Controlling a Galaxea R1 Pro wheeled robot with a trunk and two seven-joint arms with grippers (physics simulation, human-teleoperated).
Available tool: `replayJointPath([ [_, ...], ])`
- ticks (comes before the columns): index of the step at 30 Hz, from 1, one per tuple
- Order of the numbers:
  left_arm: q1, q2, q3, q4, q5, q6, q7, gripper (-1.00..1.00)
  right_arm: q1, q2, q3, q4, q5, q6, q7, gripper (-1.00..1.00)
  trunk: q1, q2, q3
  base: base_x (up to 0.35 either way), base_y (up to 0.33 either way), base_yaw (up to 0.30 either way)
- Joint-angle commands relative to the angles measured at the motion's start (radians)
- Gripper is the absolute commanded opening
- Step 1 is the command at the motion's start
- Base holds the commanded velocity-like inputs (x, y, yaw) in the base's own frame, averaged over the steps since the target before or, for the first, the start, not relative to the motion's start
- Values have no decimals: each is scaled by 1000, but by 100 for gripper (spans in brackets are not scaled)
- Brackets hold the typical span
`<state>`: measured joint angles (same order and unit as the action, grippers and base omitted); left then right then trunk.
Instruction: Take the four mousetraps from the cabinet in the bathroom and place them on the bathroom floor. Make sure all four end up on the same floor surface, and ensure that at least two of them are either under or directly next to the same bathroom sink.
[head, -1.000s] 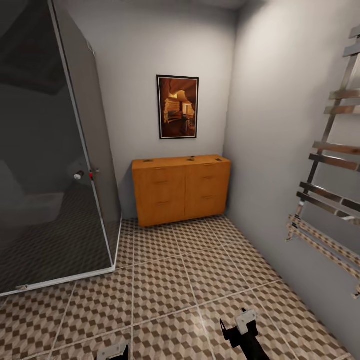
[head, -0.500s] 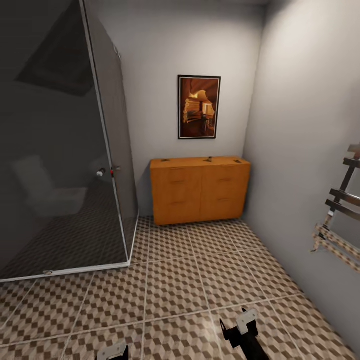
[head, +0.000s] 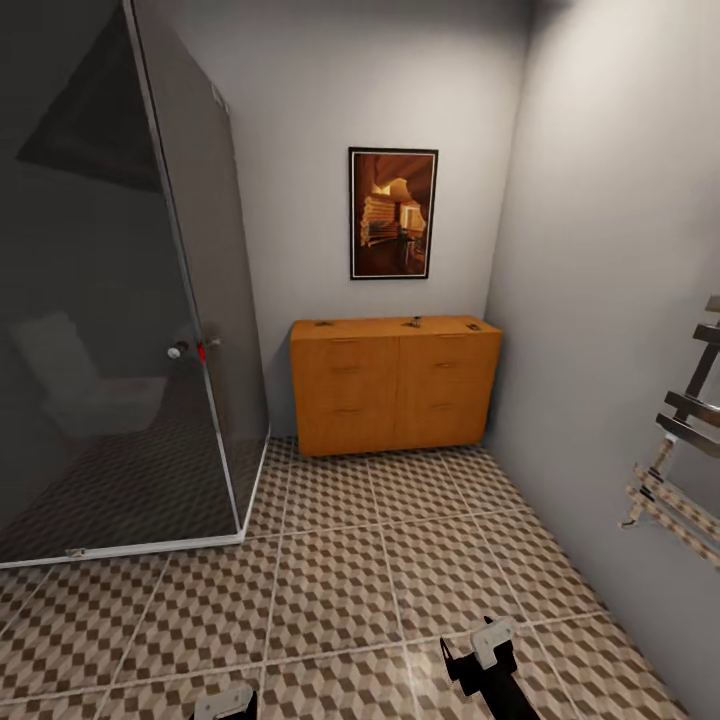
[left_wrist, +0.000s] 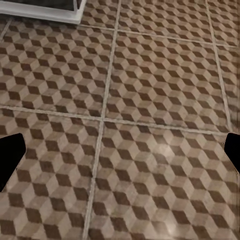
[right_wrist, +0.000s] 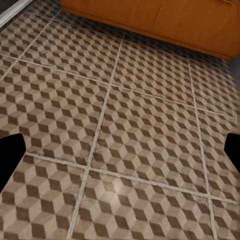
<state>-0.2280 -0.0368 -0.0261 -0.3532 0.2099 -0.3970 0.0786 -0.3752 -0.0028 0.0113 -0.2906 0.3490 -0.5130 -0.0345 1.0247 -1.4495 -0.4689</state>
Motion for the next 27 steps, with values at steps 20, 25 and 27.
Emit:
replayJointPath([
  [20, -1, 0, -3, 0, 5, -3, 4, 100, -1, 0, 1, 1, 7, -2, -4, 100, 0, 0, -1, 214, -245, 1],
  [25, -1, 0, -3, 0, 5, -3, 4, 100, -1, 0, 1, 1, 7, -2, -3, 100, 0, 0, -1, 275, -207, 0],
  [27, -1, 0, -3, 0, 5, -3, 4, 100, -1, 0, 1, 1, 7, -2, -3, 100, 0, 0, -1, 279, -193, 0],
])
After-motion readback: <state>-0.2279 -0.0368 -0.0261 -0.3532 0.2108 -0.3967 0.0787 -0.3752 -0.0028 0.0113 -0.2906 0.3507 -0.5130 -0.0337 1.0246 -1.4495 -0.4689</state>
